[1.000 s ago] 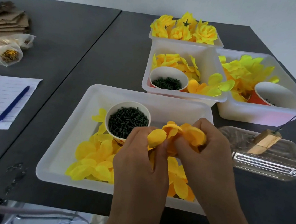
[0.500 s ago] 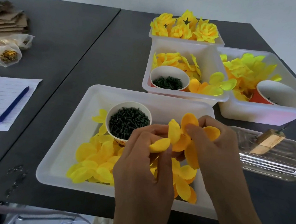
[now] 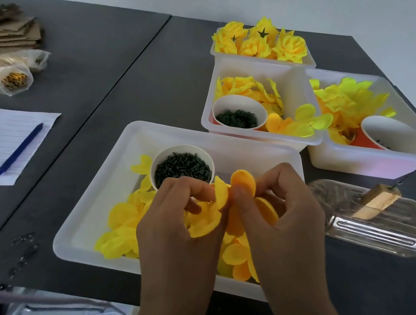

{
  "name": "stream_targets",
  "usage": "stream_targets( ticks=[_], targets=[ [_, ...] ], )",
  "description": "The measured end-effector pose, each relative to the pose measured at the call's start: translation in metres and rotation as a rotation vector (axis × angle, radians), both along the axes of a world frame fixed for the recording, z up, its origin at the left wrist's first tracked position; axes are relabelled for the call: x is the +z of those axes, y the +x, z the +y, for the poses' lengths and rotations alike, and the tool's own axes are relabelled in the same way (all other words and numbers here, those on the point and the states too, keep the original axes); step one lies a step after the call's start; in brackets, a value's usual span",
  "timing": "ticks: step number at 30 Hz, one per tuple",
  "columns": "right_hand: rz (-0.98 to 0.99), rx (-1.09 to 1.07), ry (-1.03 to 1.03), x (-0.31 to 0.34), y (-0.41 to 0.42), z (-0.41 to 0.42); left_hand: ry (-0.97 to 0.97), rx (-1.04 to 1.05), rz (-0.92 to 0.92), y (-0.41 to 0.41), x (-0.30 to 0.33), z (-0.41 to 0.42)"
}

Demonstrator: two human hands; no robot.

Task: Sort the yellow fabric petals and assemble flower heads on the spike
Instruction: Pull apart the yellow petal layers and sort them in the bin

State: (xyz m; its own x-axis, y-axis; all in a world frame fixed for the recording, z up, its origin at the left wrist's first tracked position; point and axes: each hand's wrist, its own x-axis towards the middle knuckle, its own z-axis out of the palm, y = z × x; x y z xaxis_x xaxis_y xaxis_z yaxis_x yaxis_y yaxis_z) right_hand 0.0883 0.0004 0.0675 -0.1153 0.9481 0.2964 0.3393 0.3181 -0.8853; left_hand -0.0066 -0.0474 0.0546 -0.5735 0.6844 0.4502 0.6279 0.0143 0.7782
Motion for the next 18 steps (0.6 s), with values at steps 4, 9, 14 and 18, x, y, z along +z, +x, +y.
stream_targets(
  ticks=[4,9,14,18],
  targets=[
    [-0.062,0.118,-0.146,-0.003,0.0,-0.002,-0.044,0.025,0.037,-0.005,-0.007,-0.002],
    [-0.114,0.012,-0.058,-0.009,0.001,0.003,-0.051,-0.014,0.022,0.001,-0.011,-0.005],
    [-0.201,-0.132,0.106,-0.005,0.009,0.016,0.08,0.014,-0.101,0.003,0.003,-0.01],
    [-0.361,-0.135,0.052,0.002,0.032,0.04,0.096,-0.083,-0.539,-0.013,0.019,-0.015]
  ],
)
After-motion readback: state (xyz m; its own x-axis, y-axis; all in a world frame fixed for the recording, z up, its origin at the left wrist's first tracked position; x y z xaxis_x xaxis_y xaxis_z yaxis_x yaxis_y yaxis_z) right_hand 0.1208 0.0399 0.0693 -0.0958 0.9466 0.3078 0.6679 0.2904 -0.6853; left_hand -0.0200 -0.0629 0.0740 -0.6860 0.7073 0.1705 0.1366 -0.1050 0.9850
